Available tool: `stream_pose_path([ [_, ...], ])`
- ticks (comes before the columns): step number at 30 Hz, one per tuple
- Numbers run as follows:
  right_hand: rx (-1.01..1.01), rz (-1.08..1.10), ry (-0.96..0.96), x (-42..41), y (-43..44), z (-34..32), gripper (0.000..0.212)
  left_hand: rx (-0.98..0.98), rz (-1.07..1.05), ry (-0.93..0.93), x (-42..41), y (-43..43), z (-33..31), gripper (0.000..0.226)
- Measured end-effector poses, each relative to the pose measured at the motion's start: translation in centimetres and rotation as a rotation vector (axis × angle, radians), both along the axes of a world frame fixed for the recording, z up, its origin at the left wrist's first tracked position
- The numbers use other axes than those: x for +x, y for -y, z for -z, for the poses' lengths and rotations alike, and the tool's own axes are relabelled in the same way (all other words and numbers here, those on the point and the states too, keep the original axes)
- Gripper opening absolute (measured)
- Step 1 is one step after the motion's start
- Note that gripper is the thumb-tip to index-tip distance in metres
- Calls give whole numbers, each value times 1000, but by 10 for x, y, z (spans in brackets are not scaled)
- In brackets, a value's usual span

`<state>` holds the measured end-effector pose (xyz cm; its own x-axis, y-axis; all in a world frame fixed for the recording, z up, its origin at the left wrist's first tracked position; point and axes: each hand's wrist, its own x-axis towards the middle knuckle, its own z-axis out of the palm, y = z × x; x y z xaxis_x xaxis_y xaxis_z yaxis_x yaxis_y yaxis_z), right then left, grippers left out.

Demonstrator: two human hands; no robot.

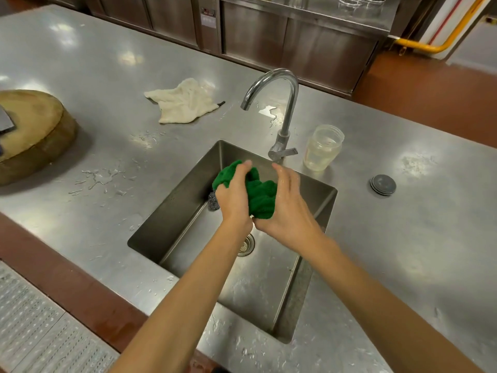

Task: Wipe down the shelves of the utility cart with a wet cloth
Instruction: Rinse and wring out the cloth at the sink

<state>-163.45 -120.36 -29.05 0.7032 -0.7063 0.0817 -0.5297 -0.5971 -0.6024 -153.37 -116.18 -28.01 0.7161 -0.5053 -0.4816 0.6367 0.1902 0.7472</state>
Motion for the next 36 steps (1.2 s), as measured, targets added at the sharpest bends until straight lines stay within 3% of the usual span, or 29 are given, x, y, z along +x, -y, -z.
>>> stream_pose_path([
  [4,-431,-20,99,-12,-17,22,82,11,-22,-309,8,6,15,44],
  [7,-598,-17,11,-15,-21,35,83,56,33,-363,8,8,28,51],
  [11,-593,55,-138,-8,-13,29,86,104,16,-288,4,12,36,31],
  [15,-463,143,-283,5,-6,25,89,111,46,-166,5,15,30,42],
  [18,-284,153,-303,11,-6,21,65,103,8,-76,8,16,17,49],
  [23,133,201,-91,20,2,3,26,16,25,124,16,25,7,50],
  [27,264,126,-7,20,11,-13,23,-87,172,215,28,30,-3,48],
  [36,888,15,225,18,15,-13,19,-195,562,299,44,36,-13,46],
])
